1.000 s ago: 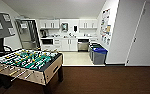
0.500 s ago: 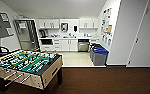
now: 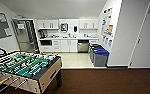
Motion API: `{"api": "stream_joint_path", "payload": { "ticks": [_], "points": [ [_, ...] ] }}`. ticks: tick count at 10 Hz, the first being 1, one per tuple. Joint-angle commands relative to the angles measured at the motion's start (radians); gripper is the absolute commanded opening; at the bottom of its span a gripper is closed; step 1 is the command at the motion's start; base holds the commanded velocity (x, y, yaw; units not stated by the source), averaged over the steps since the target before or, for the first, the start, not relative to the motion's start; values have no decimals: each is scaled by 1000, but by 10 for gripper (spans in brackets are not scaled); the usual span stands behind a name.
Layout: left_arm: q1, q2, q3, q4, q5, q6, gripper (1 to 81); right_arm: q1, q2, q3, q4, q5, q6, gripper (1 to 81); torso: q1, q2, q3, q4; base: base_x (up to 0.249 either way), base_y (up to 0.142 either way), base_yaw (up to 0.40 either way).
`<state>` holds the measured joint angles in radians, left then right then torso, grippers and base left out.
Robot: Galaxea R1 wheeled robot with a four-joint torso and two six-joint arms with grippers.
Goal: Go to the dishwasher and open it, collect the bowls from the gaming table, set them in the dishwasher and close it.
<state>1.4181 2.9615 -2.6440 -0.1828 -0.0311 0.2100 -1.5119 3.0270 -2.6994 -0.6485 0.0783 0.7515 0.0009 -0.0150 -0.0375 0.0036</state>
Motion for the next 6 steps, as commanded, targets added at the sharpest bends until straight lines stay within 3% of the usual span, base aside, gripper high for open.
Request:
{"api": "stream_joint_path", "payload": {
  "ticks": [1,4,6],
  "points": [
    [-63,-8,2,-9,46,2,10,54,5,4,-8,-34,2,10,0,0,0,0,163,0,0],
    [-63,-7,2,-11,45,0,10,55,5,4,-8,-34,2,10,1,0,0,0,163,0,0],
    [-63,-7,2,-36,45,0,10,55,5,4,-9,-34,2,10,0,0,0,0,132,0,0]
  ]
}}
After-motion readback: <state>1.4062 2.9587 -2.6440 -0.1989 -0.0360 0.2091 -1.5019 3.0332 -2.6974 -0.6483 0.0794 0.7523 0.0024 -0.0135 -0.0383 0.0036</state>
